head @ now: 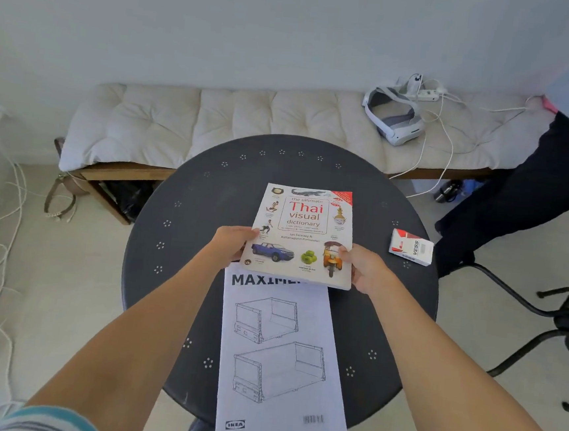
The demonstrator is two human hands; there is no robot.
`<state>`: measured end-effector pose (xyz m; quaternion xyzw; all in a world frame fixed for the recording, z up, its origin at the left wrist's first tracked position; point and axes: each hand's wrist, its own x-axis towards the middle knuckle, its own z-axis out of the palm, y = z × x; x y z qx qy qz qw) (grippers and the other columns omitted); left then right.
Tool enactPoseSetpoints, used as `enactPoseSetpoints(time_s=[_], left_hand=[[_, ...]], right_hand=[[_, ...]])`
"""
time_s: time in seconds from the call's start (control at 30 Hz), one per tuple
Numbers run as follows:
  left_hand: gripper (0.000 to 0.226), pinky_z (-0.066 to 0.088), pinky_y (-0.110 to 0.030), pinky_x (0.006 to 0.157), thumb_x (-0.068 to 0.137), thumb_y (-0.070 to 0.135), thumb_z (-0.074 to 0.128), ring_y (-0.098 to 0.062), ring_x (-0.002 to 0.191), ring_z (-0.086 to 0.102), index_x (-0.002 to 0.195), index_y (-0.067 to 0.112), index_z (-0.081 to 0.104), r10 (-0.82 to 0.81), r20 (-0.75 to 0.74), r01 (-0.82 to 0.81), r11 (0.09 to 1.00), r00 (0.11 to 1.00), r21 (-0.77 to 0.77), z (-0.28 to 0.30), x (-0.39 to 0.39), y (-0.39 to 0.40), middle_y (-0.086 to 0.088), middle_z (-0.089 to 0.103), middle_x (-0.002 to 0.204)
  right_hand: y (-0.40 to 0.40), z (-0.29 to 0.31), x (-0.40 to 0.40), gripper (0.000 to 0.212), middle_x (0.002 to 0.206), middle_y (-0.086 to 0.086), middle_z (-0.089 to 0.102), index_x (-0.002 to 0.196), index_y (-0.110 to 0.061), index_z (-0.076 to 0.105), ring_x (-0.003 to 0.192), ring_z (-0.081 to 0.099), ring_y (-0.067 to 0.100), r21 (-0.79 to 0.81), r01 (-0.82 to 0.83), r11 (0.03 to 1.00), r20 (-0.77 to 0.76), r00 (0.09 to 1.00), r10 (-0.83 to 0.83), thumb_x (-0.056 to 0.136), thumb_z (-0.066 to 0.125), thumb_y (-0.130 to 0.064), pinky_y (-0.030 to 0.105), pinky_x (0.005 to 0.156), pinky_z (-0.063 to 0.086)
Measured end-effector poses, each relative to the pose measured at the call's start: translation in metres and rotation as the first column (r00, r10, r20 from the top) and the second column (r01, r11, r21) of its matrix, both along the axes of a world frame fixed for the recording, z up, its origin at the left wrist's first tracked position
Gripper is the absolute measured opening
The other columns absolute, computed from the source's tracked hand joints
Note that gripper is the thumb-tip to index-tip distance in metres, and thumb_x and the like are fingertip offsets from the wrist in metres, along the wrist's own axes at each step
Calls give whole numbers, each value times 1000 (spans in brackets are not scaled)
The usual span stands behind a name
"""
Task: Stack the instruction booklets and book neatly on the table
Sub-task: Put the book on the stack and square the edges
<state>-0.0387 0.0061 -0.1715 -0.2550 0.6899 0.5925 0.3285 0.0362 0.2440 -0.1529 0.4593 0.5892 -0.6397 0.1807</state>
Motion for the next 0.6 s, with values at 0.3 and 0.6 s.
enactPoseSetpoints(time_s=[0.3, 0.6], left_hand=[[32, 61, -42, 74, 89, 16, 63, -26, 94, 70, 119, 12, 53, -81, -54, 85, 994, 995, 73, 16, 93, -42, -10, 70, 113], [32, 60, -35, 60, 88, 17, 65, -20, 83, 72, 116, 10, 52, -115, -21, 113, 992, 993, -64, 6, 178, -60, -5, 72, 101]], right_hand=[[-15, -5, 74, 25, 120, 8, 68, 119, -11, 60, 106, 66, 25, 28, -228, 973, -57, 972, 229, 94, 58, -12, 36, 75, 56], [-22, -18, 138, 24, 109, 4, 70, 104, -4, 64, 94, 68, 20, 186, -487, 854, 34, 871, 489, 84, 72, -13, 27, 60, 54]])
